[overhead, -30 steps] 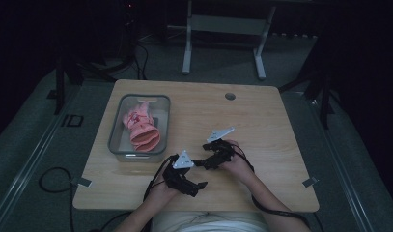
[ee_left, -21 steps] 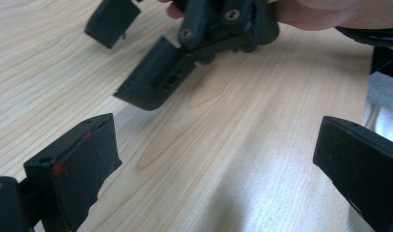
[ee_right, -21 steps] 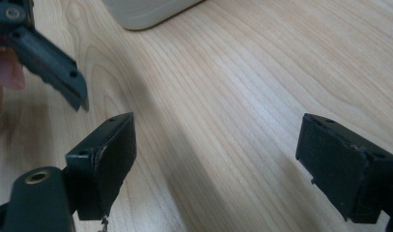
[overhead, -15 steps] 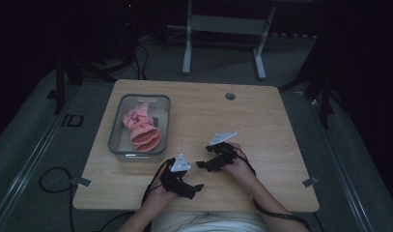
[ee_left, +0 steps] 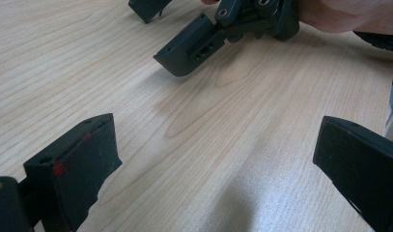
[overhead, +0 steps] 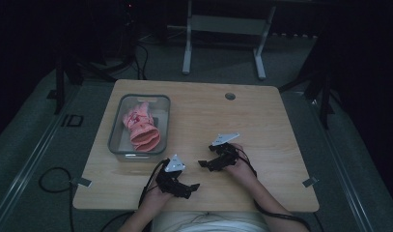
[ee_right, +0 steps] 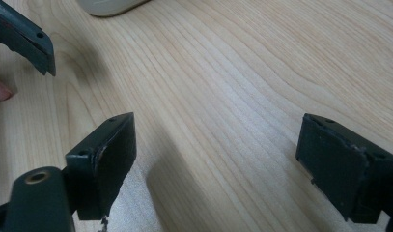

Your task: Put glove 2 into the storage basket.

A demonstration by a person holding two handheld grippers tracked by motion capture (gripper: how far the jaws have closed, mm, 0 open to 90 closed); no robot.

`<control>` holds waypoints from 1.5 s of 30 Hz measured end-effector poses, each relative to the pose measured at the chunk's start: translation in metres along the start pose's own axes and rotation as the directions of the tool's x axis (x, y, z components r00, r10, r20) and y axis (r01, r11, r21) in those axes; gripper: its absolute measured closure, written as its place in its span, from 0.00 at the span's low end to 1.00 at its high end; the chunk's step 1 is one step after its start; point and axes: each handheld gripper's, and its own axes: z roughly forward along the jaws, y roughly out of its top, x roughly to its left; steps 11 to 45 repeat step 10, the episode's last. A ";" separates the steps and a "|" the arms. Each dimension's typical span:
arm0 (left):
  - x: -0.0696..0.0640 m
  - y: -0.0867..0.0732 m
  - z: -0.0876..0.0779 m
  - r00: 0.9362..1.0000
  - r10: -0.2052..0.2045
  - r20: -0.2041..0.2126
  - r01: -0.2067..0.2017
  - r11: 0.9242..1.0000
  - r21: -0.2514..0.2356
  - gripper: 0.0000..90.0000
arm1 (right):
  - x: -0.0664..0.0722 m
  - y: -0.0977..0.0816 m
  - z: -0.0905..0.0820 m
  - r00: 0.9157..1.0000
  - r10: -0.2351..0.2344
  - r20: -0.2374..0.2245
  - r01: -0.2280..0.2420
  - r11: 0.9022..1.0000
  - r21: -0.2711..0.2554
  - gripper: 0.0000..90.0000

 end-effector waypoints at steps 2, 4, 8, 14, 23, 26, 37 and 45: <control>0.000 0.000 0.000 1.000 0.000 -0.001 0.000 1.000 -0.001 0.02 | 0.000 0.000 0.000 1.000 -0.003 0.003 0.003 1.000 0.002 0.16; 0.000 0.000 0.001 1.000 0.002 -0.002 -0.002 1.000 0.004 0.02 | -0.001 -0.001 0.000 1.000 -0.001 0.004 0.001 1.000 0.000 0.16; -0.001 -0.001 0.001 1.000 0.004 0.000 -0.004 1.000 0.006 0.02 | -0.002 -0.001 0.000 1.000 0.001 0.005 -0.001 1.000 -0.003 0.16; -0.001 -0.001 0.001 1.000 0.004 0.000 -0.004 1.000 0.006 0.02 | -0.002 -0.001 0.000 1.000 0.005 0.002 -0.005 1.000 -0.007 0.16; -0.001 -0.001 0.001 1.000 0.004 0.000 -0.004 1.000 0.006 0.02 | -0.002 -0.001 0.000 1.000 0.005 0.002 -0.005 1.000 -0.007 0.16; -0.001 -0.001 0.001 1.000 0.004 0.000 -0.004 1.000 0.006 0.02 | -0.002 -0.001 0.000 1.000 0.005 0.002 -0.005 1.000 -0.007 0.16; -0.001 -0.001 0.001 1.000 0.004 0.000 -0.004 1.000 0.006 0.02 | -0.002 -0.001 0.000 1.000 0.005 0.002 -0.005 1.000 -0.007 0.16; -0.001 -0.001 0.001 1.000 0.004 0.000 -0.004 1.000 0.006 0.02 | -0.002 -0.001 0.000 1.000 0.005 0.002 -0.005 1.000 -0.007 0.16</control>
